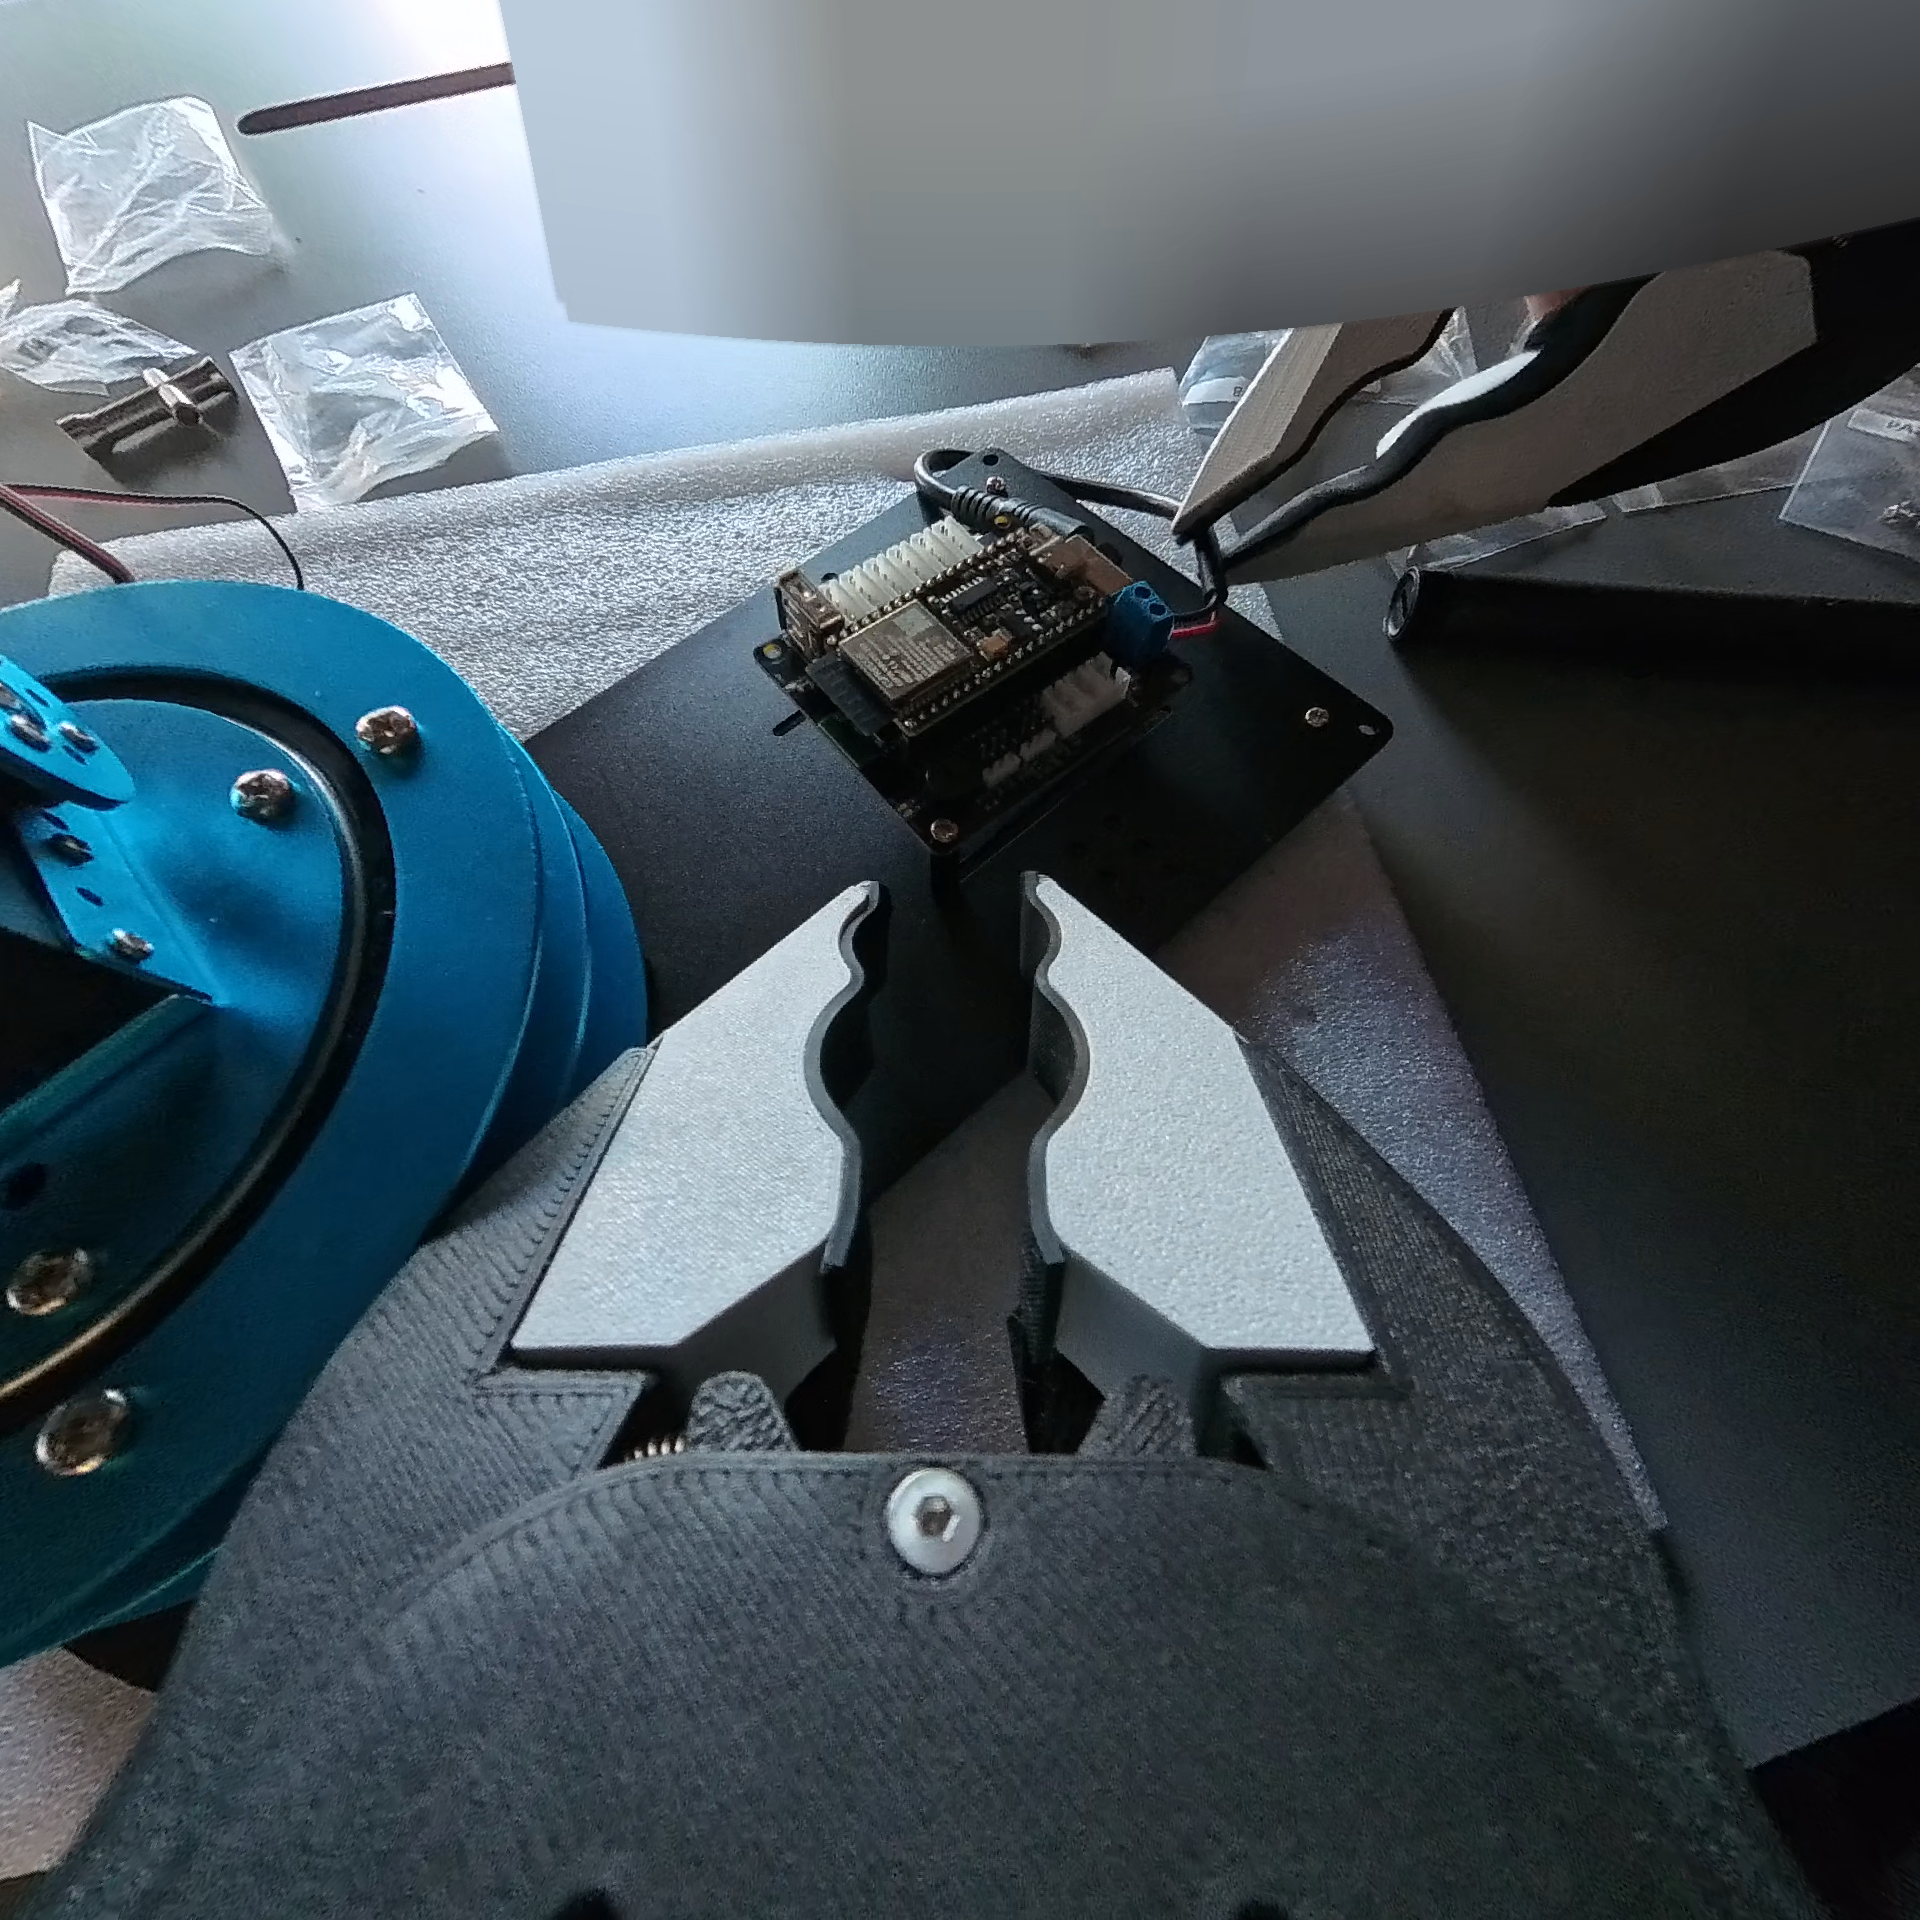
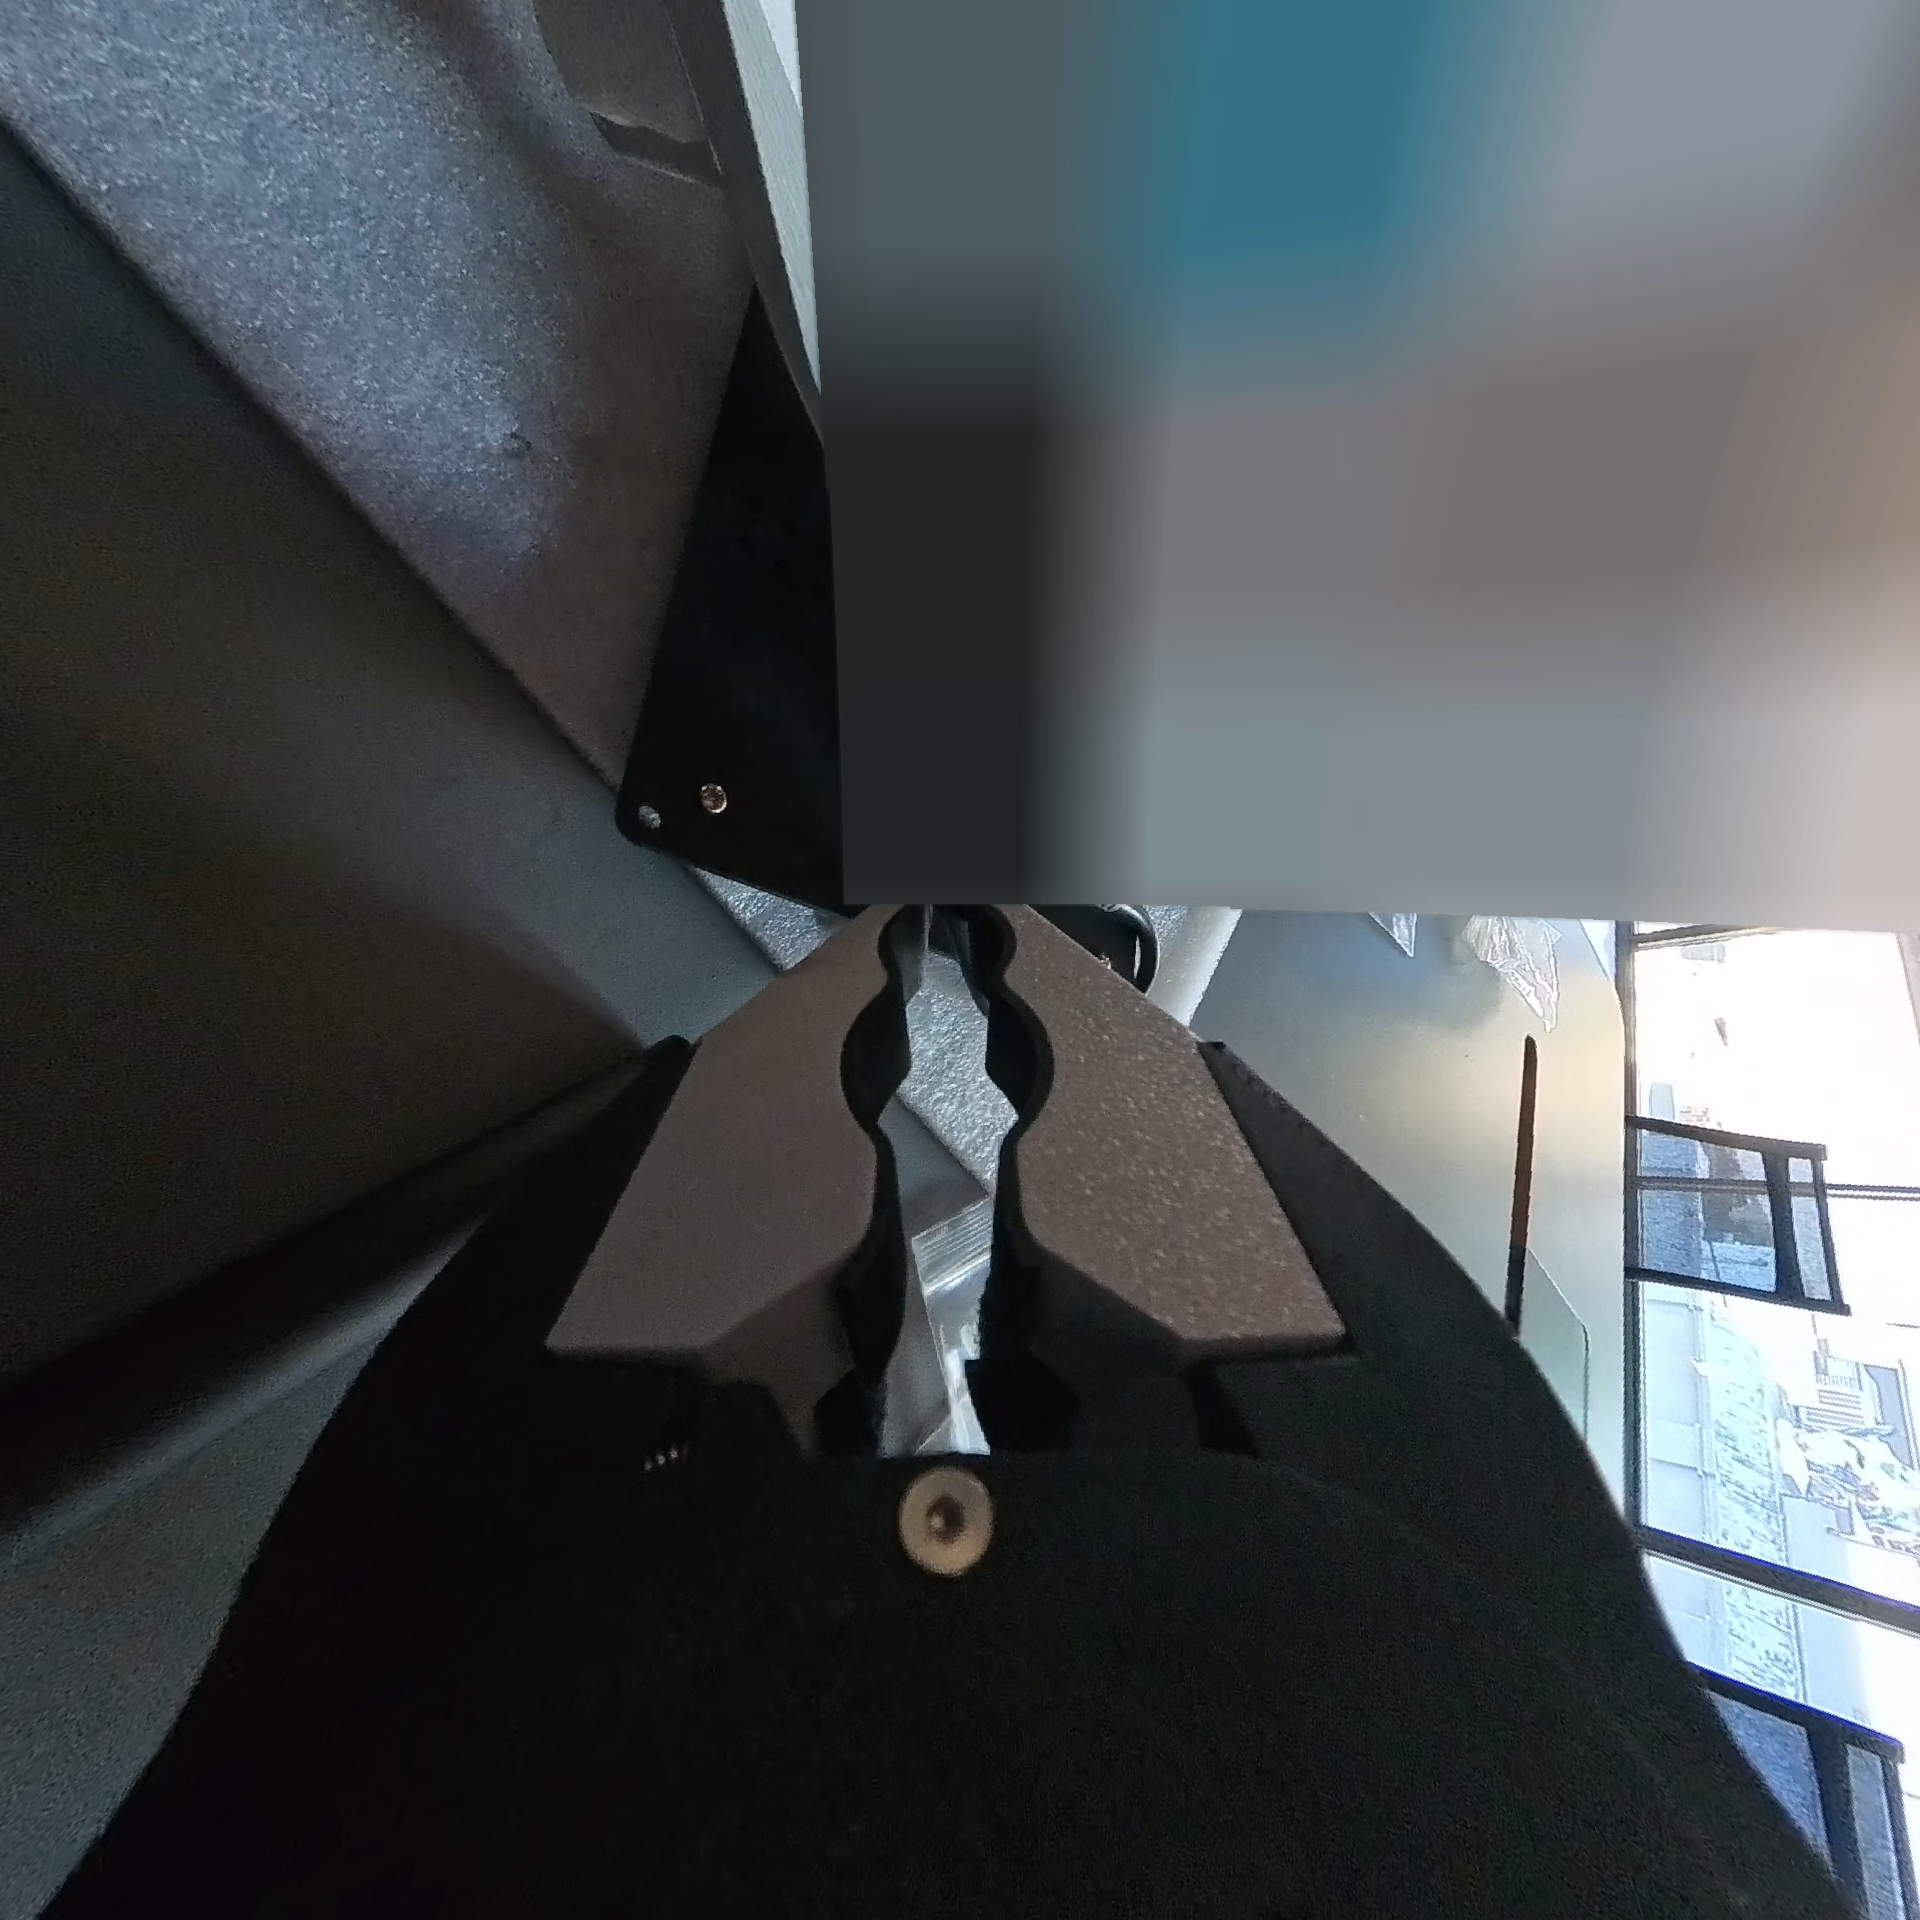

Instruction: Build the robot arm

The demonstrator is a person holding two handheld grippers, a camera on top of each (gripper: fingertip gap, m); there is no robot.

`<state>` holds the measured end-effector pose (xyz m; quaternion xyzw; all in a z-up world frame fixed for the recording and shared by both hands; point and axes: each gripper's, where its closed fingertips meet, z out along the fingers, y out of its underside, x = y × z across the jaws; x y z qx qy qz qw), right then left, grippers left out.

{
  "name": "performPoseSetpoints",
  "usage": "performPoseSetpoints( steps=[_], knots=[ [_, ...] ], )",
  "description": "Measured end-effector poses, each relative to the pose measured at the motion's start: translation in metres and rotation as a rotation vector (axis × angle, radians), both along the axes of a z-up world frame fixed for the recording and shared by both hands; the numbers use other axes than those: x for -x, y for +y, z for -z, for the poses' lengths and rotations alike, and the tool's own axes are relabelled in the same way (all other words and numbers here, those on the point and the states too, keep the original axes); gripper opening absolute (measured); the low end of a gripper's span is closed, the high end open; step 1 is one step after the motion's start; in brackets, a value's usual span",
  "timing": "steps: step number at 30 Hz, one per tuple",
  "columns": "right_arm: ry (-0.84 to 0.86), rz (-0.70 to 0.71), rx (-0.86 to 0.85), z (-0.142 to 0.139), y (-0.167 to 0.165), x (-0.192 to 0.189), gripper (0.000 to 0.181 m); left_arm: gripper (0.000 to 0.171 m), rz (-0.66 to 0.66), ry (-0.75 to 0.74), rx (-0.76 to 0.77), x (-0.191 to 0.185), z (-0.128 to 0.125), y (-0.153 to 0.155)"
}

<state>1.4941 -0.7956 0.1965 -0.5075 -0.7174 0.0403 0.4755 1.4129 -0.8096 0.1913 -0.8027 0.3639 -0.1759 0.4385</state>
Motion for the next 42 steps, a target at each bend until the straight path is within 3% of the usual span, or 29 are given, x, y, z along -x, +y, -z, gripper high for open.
performPoseSetpoints(
  steps=[16,20,25,35,42],
  knots=[
    [-0.011,0.010,-0.042,-0.005,0.001,-0.002,0.005,0.032,0.006,-0.028,-0.014,-0.004,-0.006,0.001],
    [-0.002,0.010,-0.034,-0.004,0.001,-0.002,0.005,0.029,-0.001,-0.010,-0.103,0.002,-0.023,0.004],
    [-0.004,0.010,-0.032,-0.003,0.001,-0.003,0.005,0.038,0.127,-0.026,-0.158,-0.015,-0.049,-0.003],
    [0.001,0.007,-0.017,0.000,0.001,-0.002,0.006,0.082,0.294,0.240,-0.095,-0.044,-0.037,0.017],
    [-0.007,0.004,-0.025,0.000,0.001,-0.002,0.006,0.085,0.342,0.421,0.027,-0.044,-0.015,0.020]
  ],
)
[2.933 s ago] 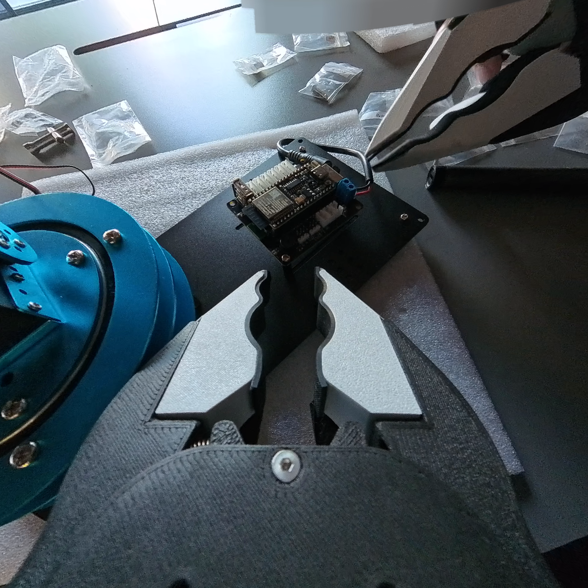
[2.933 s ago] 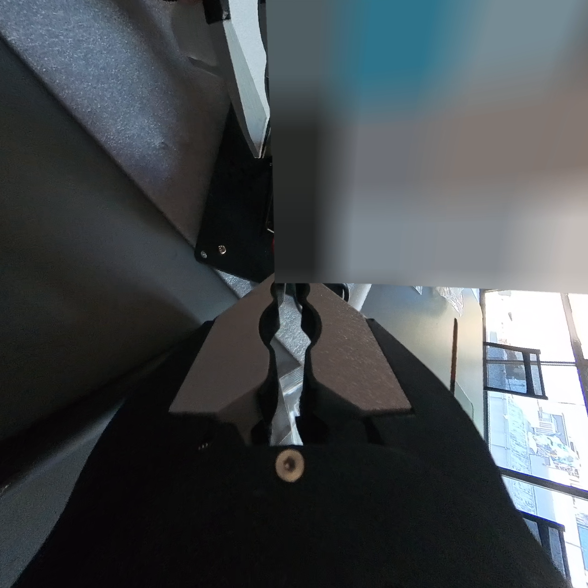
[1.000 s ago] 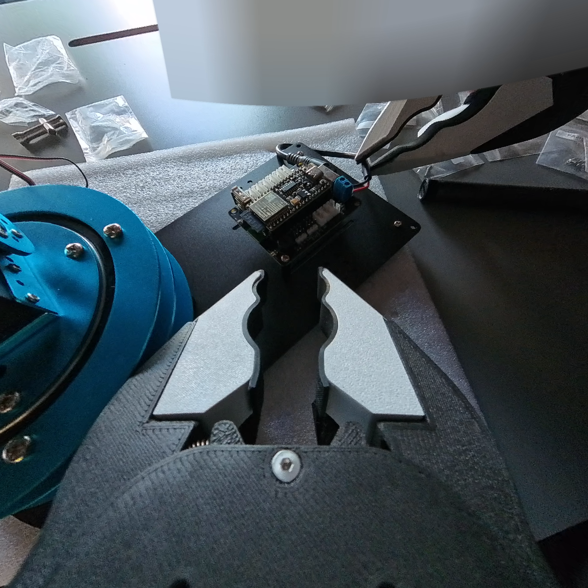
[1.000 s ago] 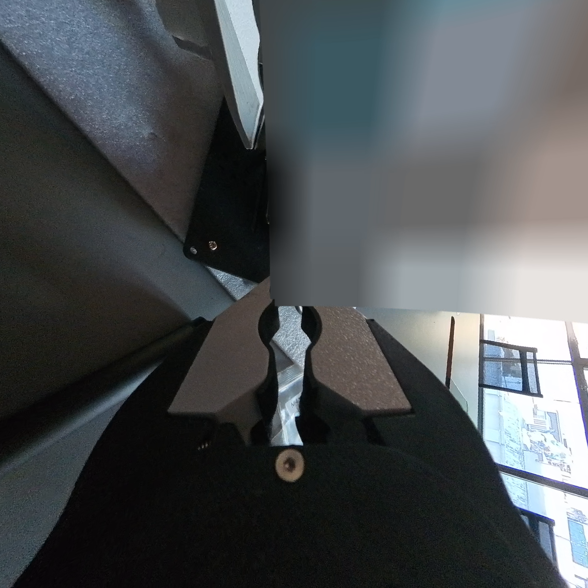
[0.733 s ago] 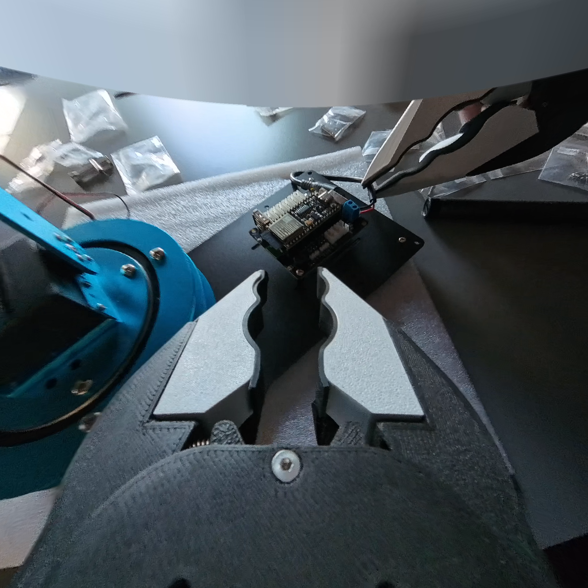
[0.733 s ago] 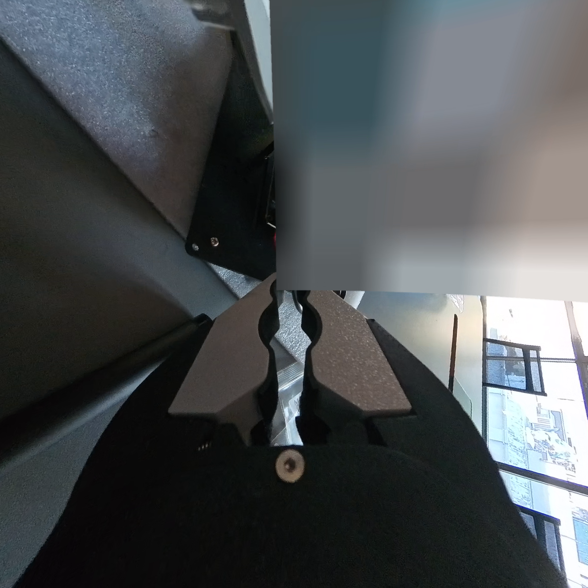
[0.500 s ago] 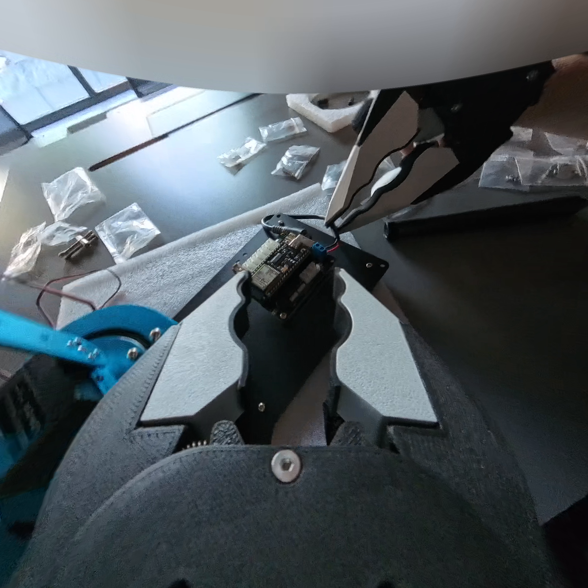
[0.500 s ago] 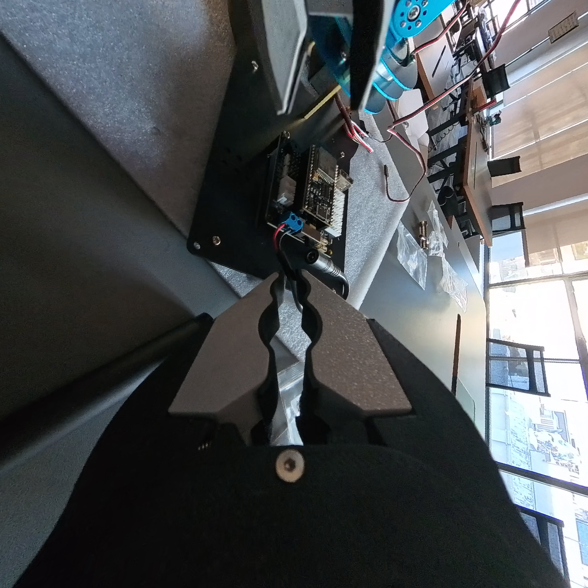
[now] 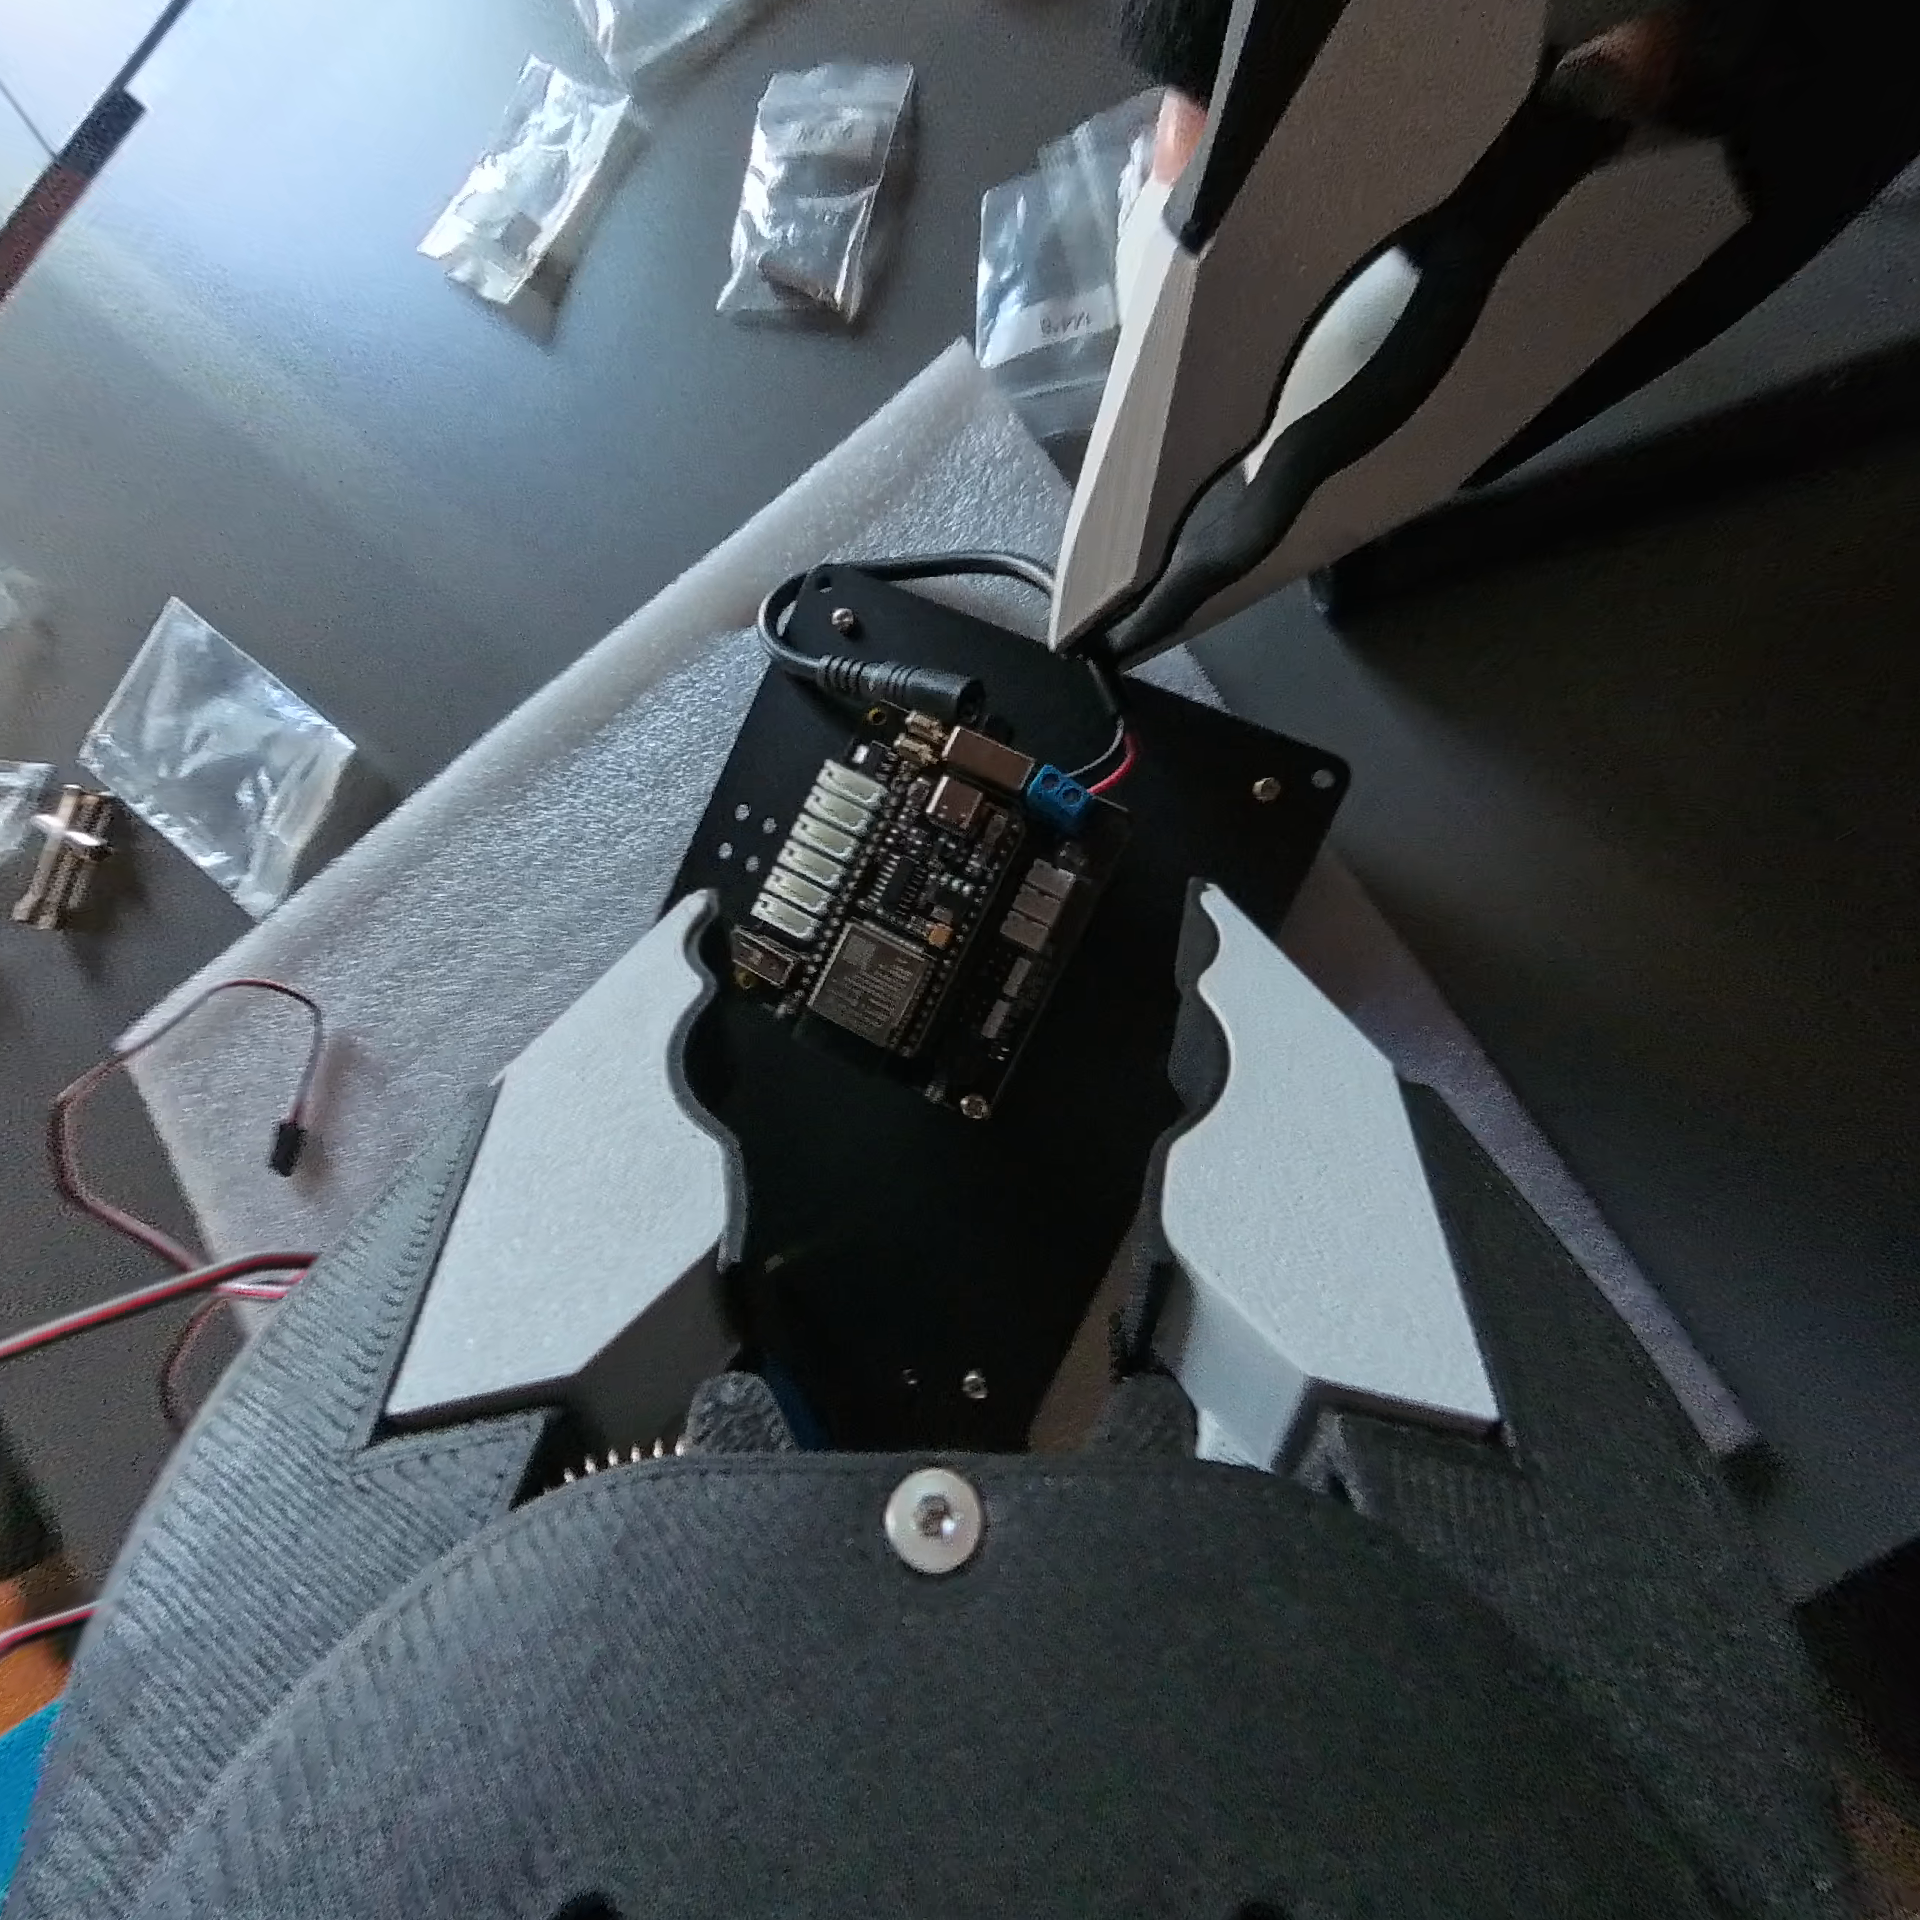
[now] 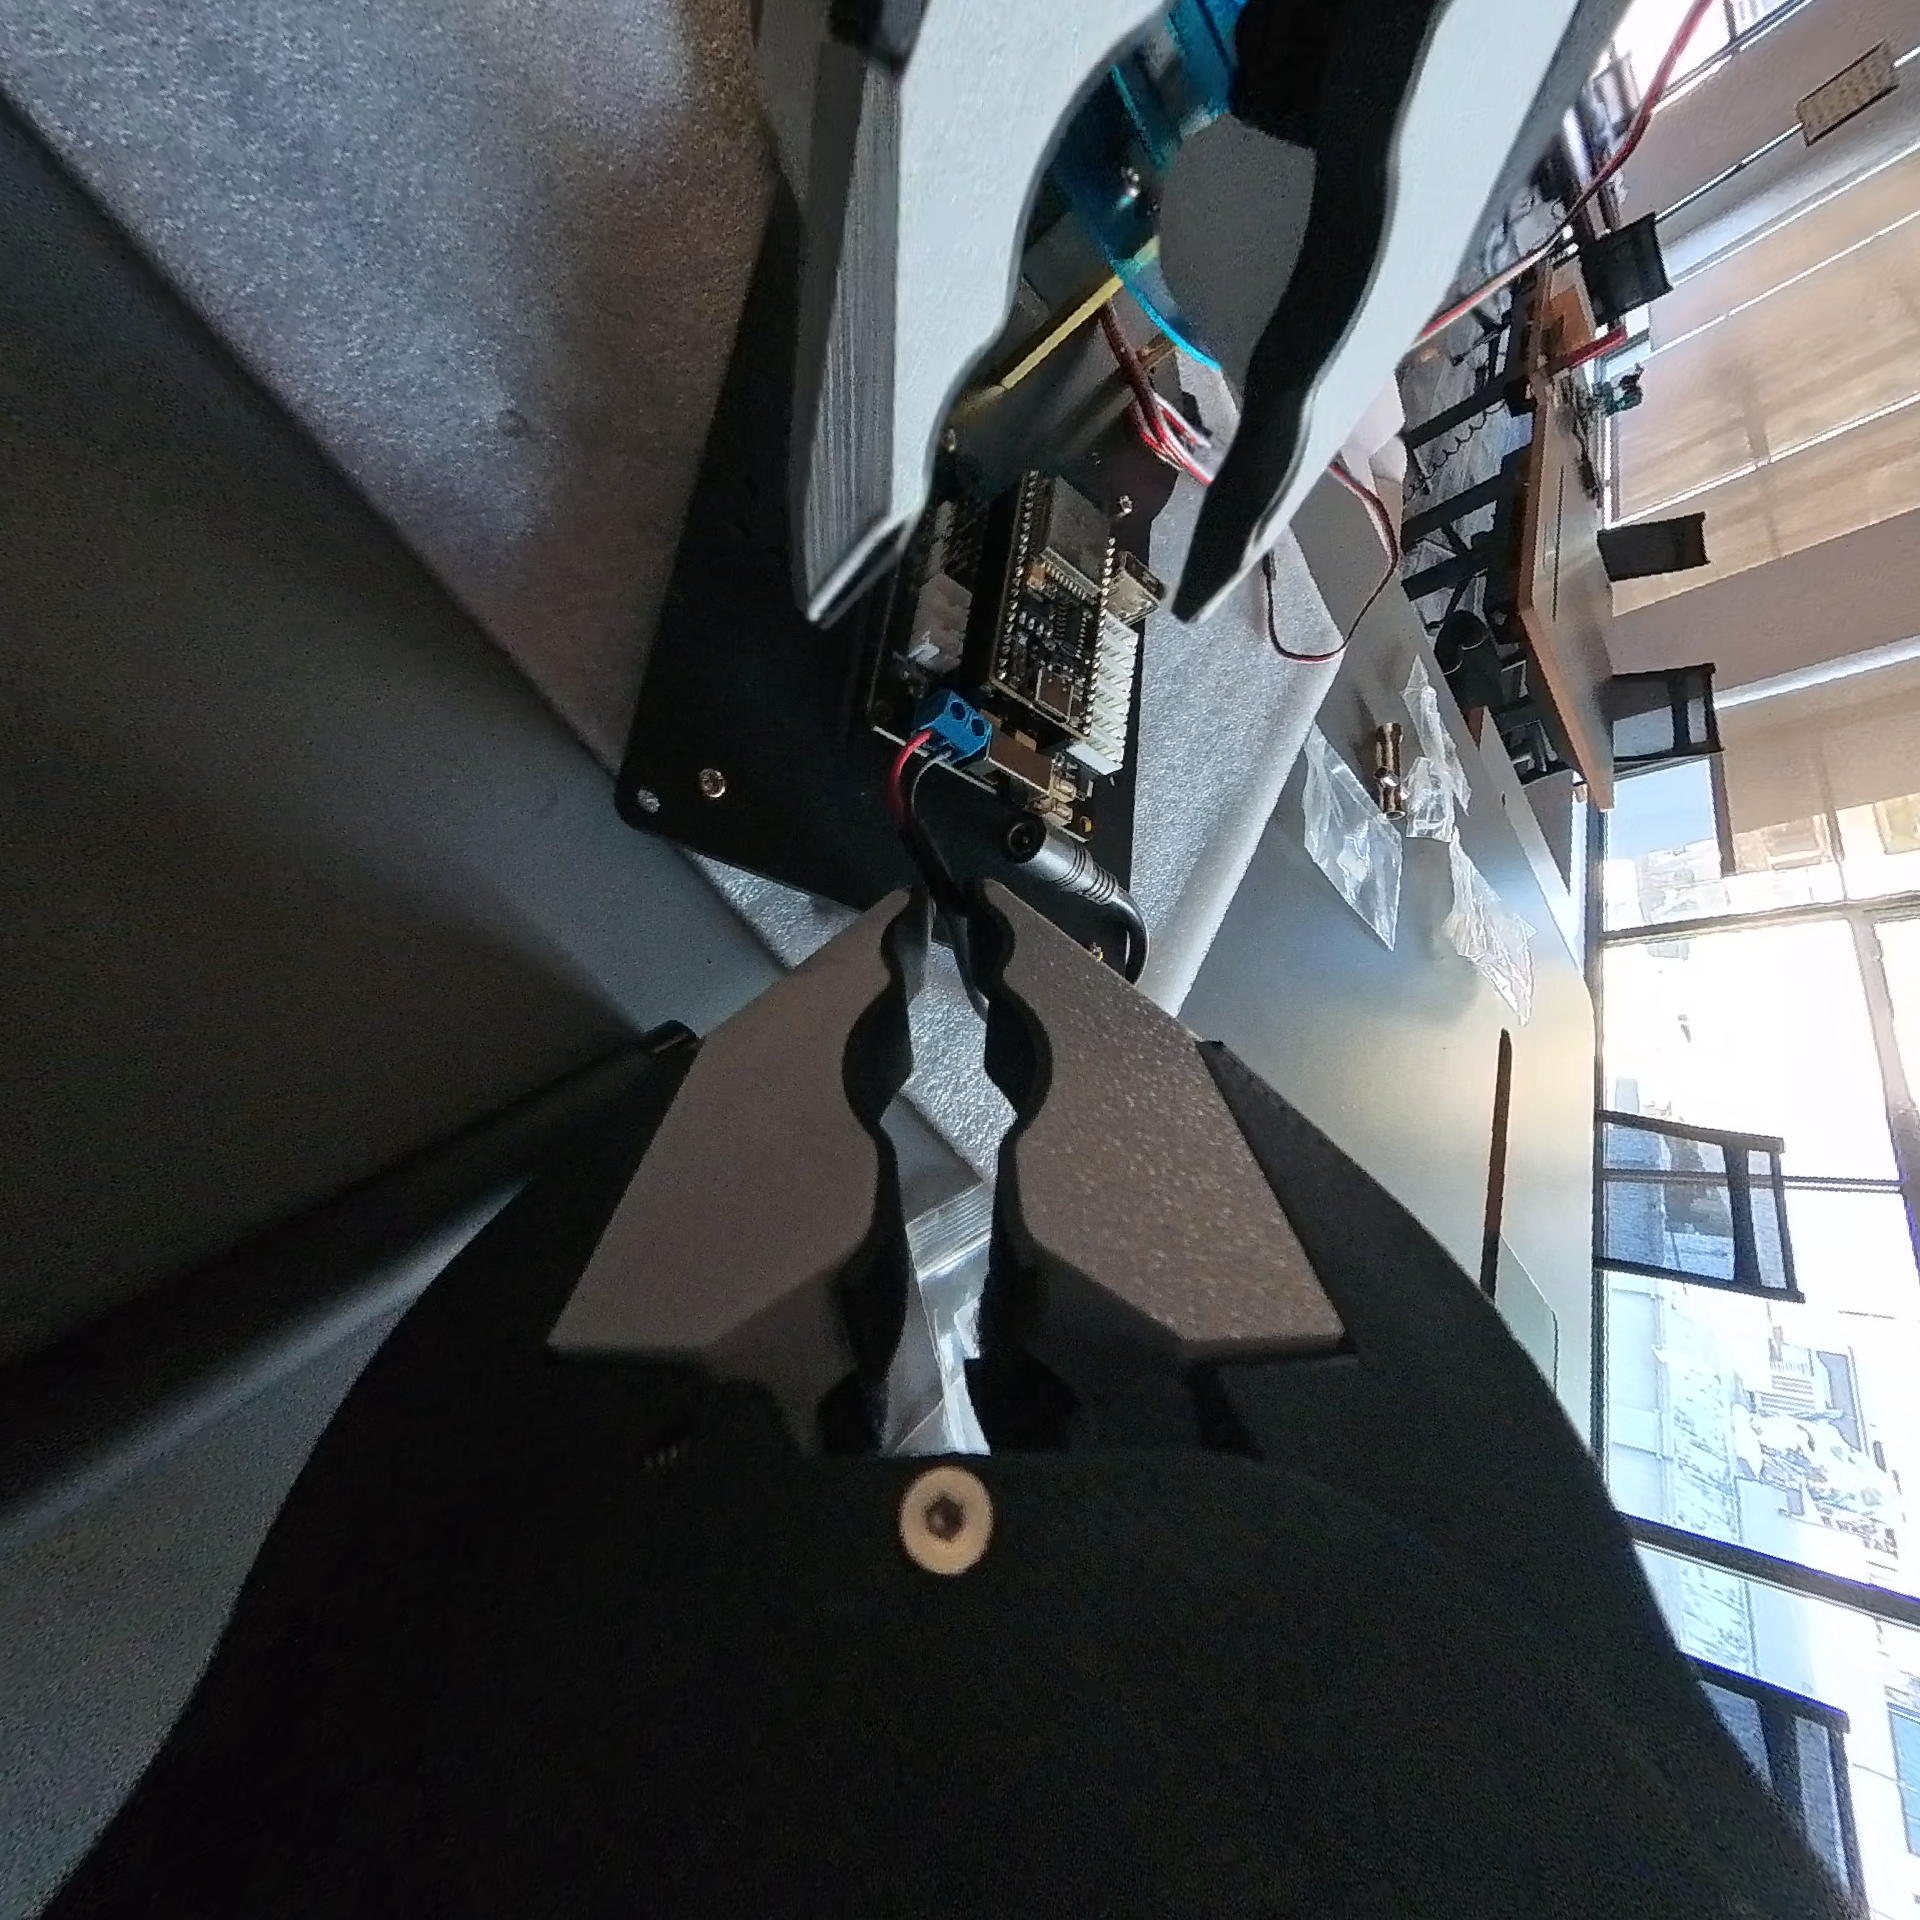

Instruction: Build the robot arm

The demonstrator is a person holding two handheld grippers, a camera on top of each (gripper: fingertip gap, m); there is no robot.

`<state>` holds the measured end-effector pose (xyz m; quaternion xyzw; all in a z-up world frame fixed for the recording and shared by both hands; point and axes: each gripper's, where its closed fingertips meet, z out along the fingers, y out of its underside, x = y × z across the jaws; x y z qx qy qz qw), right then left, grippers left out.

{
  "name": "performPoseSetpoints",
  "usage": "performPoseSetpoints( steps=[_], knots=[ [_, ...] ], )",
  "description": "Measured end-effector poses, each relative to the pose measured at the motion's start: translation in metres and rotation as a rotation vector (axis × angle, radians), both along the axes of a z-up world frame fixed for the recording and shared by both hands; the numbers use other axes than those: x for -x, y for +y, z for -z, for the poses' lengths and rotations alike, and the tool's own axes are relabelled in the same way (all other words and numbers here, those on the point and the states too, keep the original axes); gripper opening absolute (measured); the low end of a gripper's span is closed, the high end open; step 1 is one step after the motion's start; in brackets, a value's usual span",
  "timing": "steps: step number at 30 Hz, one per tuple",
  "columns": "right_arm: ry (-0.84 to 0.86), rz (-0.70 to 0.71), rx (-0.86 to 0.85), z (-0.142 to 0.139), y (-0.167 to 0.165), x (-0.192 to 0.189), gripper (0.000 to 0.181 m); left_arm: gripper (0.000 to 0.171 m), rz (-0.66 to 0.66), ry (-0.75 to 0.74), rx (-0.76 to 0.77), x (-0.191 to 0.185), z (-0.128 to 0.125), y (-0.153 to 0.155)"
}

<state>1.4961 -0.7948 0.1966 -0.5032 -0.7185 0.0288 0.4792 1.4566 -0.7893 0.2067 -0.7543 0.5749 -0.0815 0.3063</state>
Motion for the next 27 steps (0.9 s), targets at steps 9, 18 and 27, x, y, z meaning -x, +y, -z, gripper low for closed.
performPoseSetpoints(
  steps=[9,18,27],
  knots=[
    [0.003,-0.005,0.001,-0.001,0.000,0.001,0.006,0.080,0.083,0.215,-0.052,0.004,0.012,0.010],
    [0.000,-0.006,-0.004,-0.001,0.001,0.001,0.006,0.068,0.104,0.233,-0.025,0.004,0.015,0.008],
    [-0.008,-0.002,-0.009,0.000,0.000,0.001,0.006,0.076,0.132,0.248,0.019,0.002,0.017,0.009]
  ],
)
